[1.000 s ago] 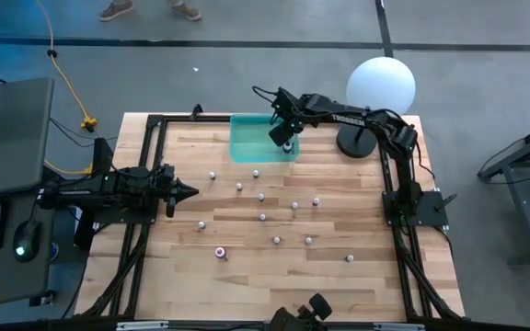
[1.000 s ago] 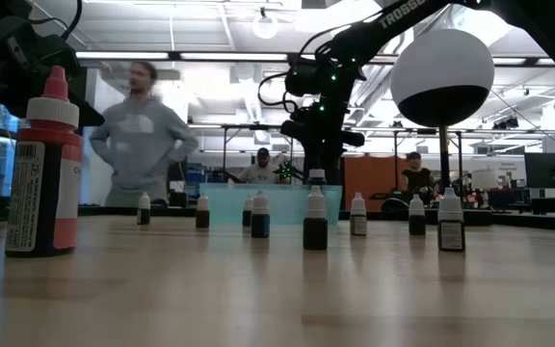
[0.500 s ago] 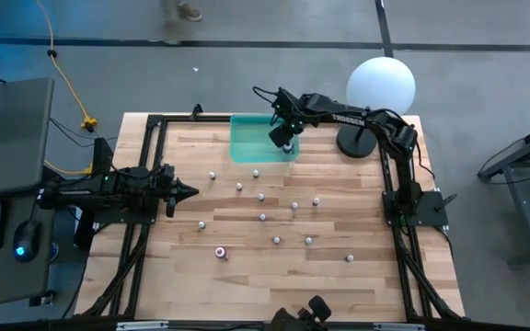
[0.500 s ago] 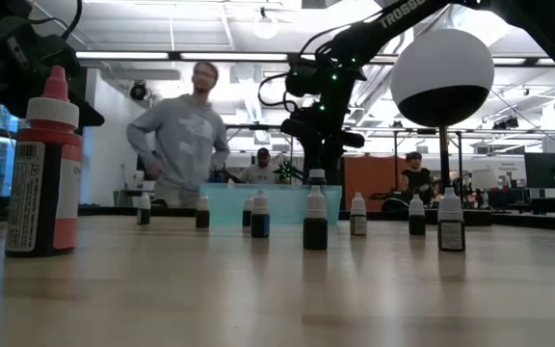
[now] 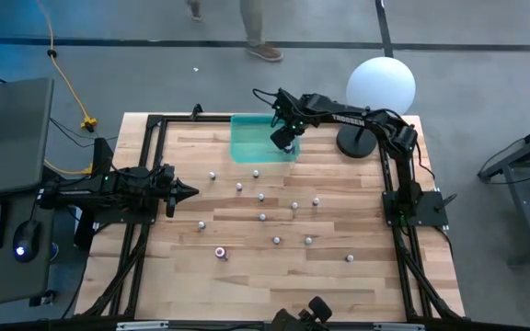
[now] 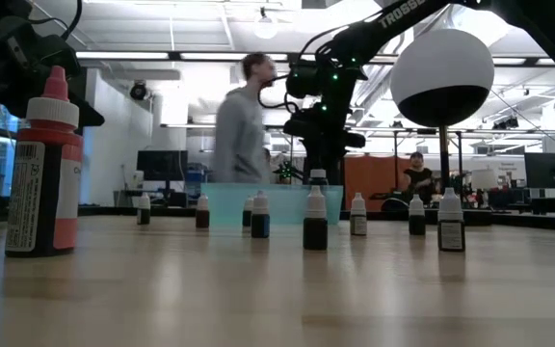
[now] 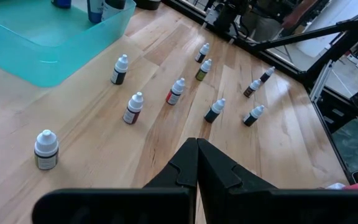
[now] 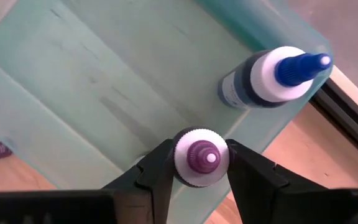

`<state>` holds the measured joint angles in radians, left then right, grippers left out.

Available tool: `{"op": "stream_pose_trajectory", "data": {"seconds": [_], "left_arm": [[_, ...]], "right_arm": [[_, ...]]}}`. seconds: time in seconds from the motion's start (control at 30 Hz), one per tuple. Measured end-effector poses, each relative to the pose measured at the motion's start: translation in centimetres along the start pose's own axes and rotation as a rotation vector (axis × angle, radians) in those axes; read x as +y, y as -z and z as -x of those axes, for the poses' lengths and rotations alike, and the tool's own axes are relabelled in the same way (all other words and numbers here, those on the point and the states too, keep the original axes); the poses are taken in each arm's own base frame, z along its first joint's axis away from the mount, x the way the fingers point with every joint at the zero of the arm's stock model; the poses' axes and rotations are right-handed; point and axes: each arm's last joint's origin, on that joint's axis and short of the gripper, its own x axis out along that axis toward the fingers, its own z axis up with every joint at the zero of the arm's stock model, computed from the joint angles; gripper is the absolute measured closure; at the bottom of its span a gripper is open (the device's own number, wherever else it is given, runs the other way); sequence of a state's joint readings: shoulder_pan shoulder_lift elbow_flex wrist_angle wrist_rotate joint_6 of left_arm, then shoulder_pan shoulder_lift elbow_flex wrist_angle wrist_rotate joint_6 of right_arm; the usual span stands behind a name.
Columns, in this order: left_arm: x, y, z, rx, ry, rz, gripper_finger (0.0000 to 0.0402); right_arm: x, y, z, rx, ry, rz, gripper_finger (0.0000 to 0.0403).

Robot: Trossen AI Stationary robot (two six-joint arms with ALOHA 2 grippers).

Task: Pick & Place food coloring
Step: Put the large purple food coloring into the bin, then put the small purple food coloring into the bin

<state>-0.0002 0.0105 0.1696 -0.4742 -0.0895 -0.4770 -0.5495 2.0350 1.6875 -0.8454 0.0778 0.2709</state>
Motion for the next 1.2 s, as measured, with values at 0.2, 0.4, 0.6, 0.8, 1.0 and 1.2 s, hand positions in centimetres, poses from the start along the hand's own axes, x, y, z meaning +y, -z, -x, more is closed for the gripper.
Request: {"op": "stream_pose_trajectory", "data": {"seconds": [0.2,0.4,0.6,0.8,1.0,1.2], "left_arm": [[0.0,0.0,0.0,0.0,0.0,0.0,0.0401],[0.0,0.0,0.0,0.0,0.0,0.0,0.0401],[0.0,0.0,0.0,0.0,0.0,0.0,0.0401],[0.0,0.0,0.0,0.0,0.0,0.0,0.0401],[0.0,0.0,0.0,0.0,0.0,0.0,0.0401],[0.0,0.0,0.0,0.0,0.0,0.0,0.0401]], "right_arm": [[0.0,0.1,0.0,0.007,-0.008,0.01,0.0239],[0.0,0.1,0.0,0.007,-0.008,0.011,0.0205],[0.0,-0.1,0.9,-0.019,-0.023,0.024,0.0193],[-0.5,-0.4,3.8,-0.1,0.004,0.045,0.0192],[-0.9,-0.4,7.9,-0.202,-0.031,0.049,0.0191],[-0.7,-0.5,12.1,-0.345,-0.171,0.09,0.0191]]}}
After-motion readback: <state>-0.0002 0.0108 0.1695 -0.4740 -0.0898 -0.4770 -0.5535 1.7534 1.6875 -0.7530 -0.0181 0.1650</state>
